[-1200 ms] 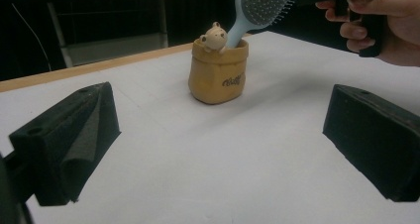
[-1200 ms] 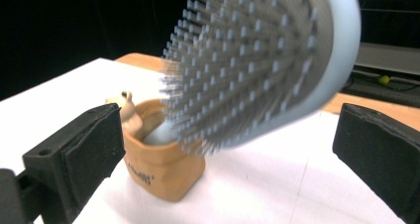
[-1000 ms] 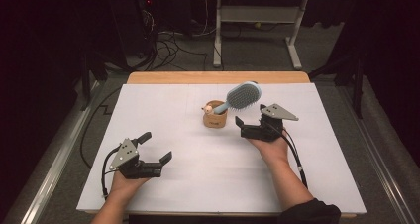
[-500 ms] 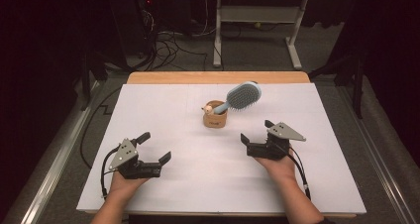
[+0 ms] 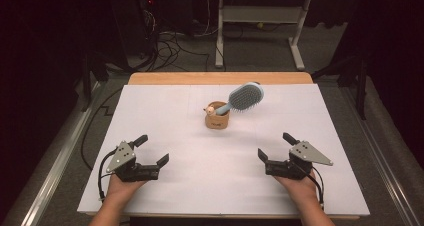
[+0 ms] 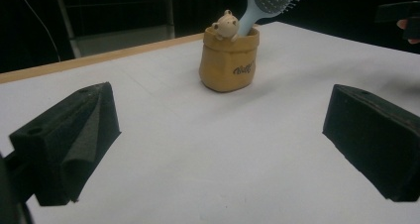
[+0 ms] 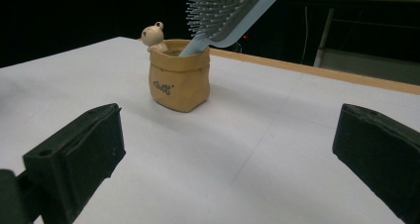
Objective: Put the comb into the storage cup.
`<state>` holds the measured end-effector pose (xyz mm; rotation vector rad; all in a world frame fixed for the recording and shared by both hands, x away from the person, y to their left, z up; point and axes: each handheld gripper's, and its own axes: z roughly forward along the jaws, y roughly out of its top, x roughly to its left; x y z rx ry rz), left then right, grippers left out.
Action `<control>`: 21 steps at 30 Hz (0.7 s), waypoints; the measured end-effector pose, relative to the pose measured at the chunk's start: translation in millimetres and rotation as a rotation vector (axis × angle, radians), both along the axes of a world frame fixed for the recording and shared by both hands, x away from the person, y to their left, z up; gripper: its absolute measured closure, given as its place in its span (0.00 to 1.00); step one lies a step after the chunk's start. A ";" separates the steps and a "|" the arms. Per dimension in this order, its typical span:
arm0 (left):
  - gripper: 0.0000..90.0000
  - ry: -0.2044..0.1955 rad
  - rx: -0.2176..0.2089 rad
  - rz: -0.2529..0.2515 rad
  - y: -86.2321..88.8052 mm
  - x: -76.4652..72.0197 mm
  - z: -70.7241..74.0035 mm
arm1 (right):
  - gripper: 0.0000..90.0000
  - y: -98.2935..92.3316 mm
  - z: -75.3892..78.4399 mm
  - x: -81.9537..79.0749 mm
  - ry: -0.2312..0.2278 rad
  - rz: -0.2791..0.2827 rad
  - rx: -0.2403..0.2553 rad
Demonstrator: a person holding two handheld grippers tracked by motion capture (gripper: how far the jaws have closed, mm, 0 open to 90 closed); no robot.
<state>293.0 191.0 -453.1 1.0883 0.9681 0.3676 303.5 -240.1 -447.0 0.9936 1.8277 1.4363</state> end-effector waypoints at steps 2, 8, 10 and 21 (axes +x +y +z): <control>0.02 0.002 0.005 0.003 2.2 -1.3 -1.0 | 0.00 -7.9 0.4 -6.5 -0.015 -0.008 0.003; 0.02 0.007 0.015 0.025 10.1 -6.5 -4.4 | 0.00 -31.1 0.4 -27.0 -0.045 -0.040 0.011; 0.02 0.012 0.012 0.032 12.2 -7.8 -5.2 | 0.00 -37.1 -0.7 -33.0 -0.044 -0.048 0.006; 0.01 -0.009 0.007 0.032 11.2 -7.9 -1.1 | 0.00 -46.3 -3.7 -39.2 -0.049 -0.051 0.030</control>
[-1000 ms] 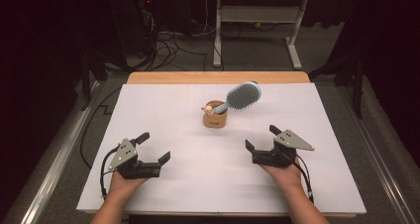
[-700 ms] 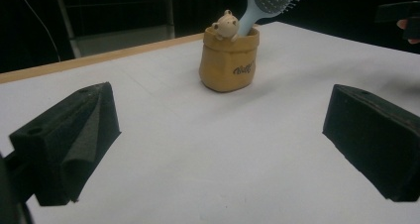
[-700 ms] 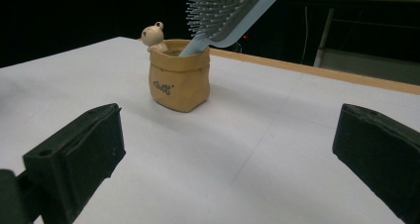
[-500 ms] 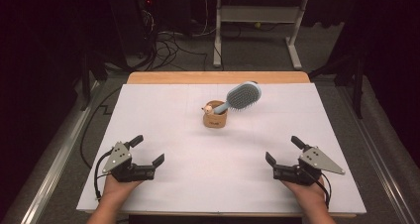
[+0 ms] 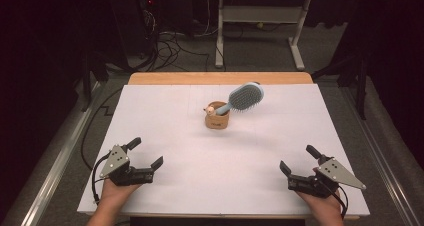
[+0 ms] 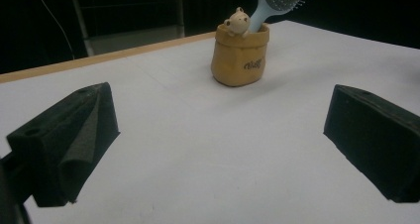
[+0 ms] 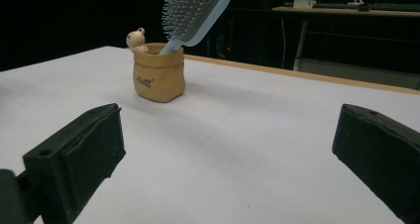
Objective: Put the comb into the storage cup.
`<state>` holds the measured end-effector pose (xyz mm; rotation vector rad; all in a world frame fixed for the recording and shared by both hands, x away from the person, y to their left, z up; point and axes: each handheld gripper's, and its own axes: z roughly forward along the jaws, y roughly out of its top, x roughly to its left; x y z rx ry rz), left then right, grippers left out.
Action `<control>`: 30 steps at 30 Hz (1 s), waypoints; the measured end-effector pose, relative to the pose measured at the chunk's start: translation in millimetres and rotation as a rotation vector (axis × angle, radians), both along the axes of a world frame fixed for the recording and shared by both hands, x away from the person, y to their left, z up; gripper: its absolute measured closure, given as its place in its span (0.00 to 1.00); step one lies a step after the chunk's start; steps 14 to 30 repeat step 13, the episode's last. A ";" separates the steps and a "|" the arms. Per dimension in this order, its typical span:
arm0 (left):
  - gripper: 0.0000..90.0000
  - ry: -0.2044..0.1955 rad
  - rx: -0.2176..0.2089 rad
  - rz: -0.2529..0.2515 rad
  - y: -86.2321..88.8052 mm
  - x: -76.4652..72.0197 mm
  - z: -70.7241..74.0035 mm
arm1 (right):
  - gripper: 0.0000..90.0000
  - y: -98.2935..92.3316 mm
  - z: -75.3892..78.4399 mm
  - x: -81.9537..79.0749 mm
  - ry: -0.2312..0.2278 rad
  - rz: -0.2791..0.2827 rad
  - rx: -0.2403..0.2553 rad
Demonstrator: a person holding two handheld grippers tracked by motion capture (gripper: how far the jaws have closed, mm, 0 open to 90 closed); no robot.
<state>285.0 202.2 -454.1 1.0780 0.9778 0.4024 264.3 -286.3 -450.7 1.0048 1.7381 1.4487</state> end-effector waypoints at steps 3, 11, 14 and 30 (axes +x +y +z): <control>0.01 0.006 -0.009 0.003 0.9 0.3 0.2 | 0.00 -1.5 -1.3 0.3 0.001 -0.007 0.001; 0.01 0.006 -0.001 -0.006 -1.2 -0.2 -0.2 | 0.00 -1.2 -1.6 0.4 0.002 -0.009 0.003; 0.01 0.006 -0.001 -0.005 -1.1 0.1 -0.1 | 0.00 -1.8 -1.7 0.5 0.002 -0.012 0.001; 0.01 0.006 -0.001 -0.005 -1.1 0.1 -0.1 | 0.00 -1.8 -1.7 0.5 0.002 -0.012 0.001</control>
